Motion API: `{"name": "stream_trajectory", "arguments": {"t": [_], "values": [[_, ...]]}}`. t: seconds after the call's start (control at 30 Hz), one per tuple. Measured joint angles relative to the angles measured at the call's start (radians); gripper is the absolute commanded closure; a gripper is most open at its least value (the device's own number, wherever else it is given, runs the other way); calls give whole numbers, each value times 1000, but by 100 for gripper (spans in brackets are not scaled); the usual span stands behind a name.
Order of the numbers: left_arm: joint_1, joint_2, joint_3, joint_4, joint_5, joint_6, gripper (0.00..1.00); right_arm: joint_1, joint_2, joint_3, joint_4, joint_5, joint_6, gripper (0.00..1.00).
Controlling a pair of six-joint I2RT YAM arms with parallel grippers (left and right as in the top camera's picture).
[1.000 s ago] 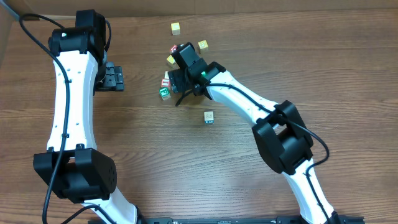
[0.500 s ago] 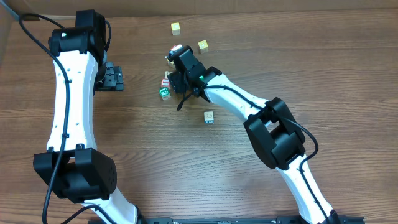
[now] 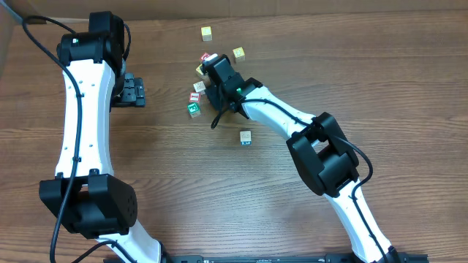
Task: Flip 5 blocks
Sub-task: 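Grasp the E block with the right gripper and lift it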
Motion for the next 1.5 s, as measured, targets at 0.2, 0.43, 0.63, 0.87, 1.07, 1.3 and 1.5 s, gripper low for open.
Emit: {"name": "stream_trajectory", "arguments": {"t": [0.2, 0.43, 0.63, 0.87, 1.07, 1.3, 1.5], "values": [[0, 0, 0, 0, 0, 0, 0, -6, -3, 0, -8, 0, 3, 65], [0, 0, 0, 0, 0, 0, 0, -3, -140, -3, -150, 0, 60, 67], [0, 0, 0, 0, 0, 0, 0, 2, -470, 1, -356, 0, 190, 72], [0, 0, 0, 0, 0, 0, 0, 3, -697, 23, -593, 0, 358, 72], [0, 0, 0, 0, 0, 0, 0, 1, -663, 17, -743, 0, 402, 76], [0, 0, 0, 0, 0, 0, 0, 1, -653, 5, -786, 0, 529, 76], [0, 0, 0, 0, 0, 0, 0, 10, -653, -98, -727, 0, 640, 75]]}}
